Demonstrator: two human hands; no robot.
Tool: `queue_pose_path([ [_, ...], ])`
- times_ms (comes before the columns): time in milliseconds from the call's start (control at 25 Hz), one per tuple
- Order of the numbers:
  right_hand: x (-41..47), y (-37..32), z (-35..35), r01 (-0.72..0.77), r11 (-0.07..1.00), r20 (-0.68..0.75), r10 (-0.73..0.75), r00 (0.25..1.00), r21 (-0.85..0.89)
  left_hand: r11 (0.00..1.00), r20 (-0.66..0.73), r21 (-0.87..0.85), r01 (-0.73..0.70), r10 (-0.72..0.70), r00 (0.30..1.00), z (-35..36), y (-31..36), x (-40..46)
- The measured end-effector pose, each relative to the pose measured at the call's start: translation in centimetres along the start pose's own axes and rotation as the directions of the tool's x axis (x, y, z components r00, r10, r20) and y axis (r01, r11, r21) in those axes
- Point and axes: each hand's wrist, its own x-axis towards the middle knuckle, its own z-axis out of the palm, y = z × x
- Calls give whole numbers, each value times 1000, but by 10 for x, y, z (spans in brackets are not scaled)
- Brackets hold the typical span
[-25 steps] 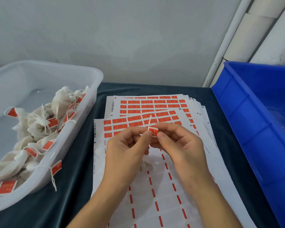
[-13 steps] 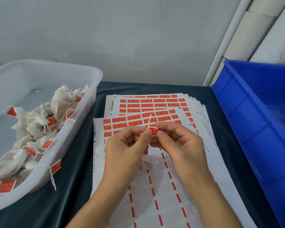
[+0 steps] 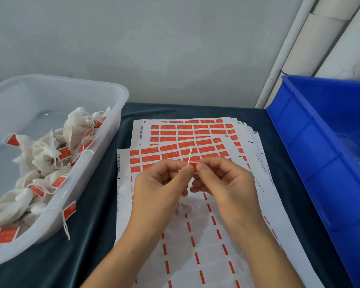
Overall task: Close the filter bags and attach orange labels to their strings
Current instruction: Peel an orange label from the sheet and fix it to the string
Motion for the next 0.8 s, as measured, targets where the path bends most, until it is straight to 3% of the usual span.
queue_pose_path([
  [480,1,0,-1,-59,996,39,56,998,71,999,4,42,-2,2,1000,-1,2,3],
  [800,-1,-2,1,-20,999,29,21,999,-43,998,110,58,-27,20,994,-5,1,2],
])
